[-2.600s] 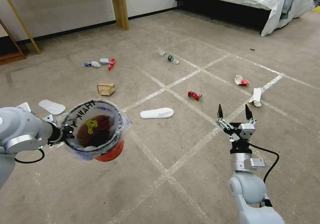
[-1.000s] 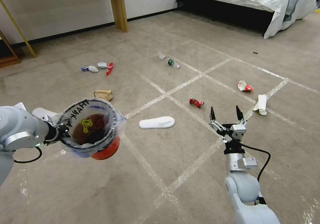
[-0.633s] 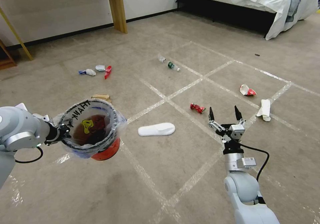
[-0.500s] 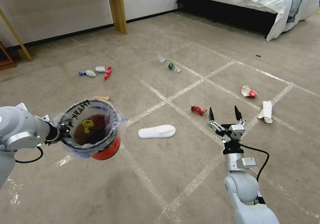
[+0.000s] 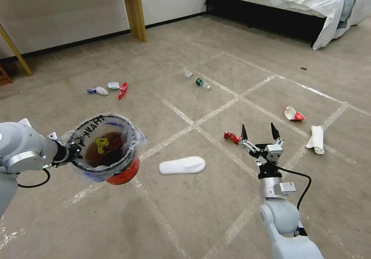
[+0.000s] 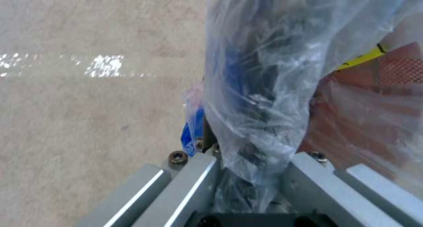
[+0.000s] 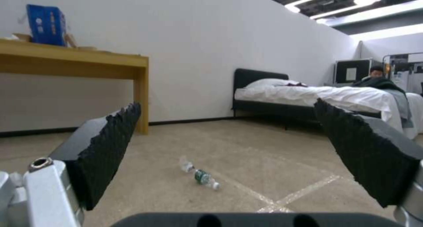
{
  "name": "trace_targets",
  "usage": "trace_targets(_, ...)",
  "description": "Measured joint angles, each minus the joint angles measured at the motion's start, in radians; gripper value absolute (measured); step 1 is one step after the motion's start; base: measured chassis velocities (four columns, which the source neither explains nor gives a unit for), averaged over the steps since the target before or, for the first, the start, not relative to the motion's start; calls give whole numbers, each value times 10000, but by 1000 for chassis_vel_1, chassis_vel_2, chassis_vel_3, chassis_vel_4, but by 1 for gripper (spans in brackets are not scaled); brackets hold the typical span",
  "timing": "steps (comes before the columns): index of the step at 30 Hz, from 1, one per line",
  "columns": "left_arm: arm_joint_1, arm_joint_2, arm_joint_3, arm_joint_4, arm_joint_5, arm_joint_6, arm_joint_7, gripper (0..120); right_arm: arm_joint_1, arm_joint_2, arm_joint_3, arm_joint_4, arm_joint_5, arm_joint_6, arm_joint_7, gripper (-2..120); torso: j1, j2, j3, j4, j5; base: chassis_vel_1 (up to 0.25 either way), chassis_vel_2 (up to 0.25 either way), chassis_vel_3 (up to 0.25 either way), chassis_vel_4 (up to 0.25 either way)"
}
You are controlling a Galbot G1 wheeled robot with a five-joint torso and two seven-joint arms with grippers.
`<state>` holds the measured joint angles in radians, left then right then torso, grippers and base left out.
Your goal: Pick up the trash bin and place the garbage on the floor into it.
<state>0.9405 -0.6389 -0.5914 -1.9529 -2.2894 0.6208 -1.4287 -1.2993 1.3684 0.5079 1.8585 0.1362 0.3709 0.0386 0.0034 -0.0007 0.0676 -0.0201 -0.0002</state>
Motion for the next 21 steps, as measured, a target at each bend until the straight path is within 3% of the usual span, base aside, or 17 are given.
trace_targets(21,-37,-15,118,226,204,54,118,0,-20,10,32,6,9,-3,31,100,-1,0,-1,-3,1,-153,148,153,-149)
